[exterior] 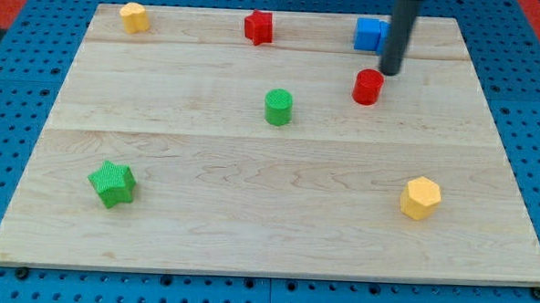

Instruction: Push blue cube into red star

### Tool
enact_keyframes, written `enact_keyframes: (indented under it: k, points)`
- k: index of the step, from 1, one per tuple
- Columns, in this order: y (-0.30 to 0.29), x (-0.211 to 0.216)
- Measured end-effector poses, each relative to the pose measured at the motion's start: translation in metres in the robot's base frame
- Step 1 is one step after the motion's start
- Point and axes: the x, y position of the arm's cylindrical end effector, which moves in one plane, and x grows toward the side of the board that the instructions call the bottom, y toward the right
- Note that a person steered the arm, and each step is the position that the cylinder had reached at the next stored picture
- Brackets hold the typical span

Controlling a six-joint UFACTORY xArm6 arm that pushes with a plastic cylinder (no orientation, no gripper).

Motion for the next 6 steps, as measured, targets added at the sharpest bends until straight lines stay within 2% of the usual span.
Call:
enact_keyframes:
  k: [1, 2, 3, 5, 6]
  points:
    - [0.03, -0.023]
    - [0.031, -0.058]
    - [0.009, -0.079]
    - [-0.124, -0.065]
    - [-0.133, -0.065]
